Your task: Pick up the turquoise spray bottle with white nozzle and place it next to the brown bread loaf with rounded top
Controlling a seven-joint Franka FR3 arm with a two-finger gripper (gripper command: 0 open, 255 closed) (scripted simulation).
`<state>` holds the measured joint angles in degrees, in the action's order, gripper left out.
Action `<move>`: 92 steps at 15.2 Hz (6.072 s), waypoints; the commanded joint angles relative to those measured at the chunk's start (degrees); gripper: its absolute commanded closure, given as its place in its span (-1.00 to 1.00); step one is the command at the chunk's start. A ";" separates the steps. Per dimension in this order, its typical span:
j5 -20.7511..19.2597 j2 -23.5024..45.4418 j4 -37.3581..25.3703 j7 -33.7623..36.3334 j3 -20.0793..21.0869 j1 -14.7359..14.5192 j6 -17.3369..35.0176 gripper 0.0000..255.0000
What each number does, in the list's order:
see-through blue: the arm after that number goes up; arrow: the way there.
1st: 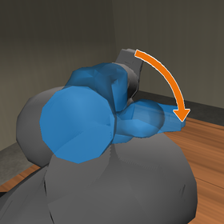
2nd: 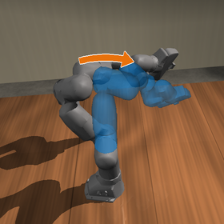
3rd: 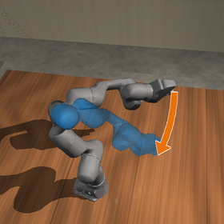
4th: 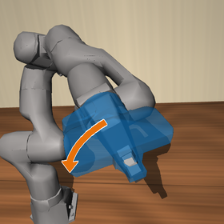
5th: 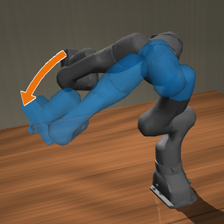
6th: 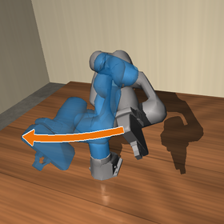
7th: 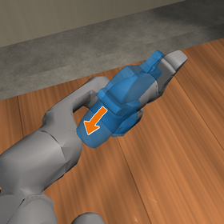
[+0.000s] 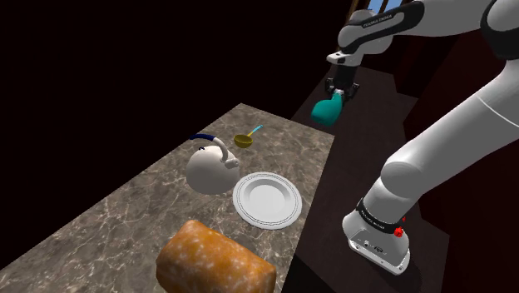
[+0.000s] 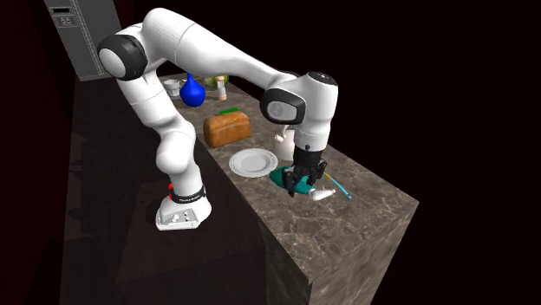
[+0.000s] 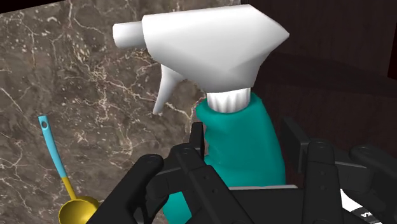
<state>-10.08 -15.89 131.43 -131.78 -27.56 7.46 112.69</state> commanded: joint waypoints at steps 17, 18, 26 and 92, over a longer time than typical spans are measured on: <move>6.33 -11.94 12.33 26.38 19.48 -9.71 -1.25 1.00; 7.02 -11.92 12.39 27.78 20.57 -10.43 -1.21 1.00; 12.32 -9.22 10.37 38.77 29.01 -16.25 -0.47 1.00; 1.40 47.07 -30.04 84.15 48.73 -37.89 15.24 1.00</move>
<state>-8.52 30.71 101.37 -47.56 21.31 -30.43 127.43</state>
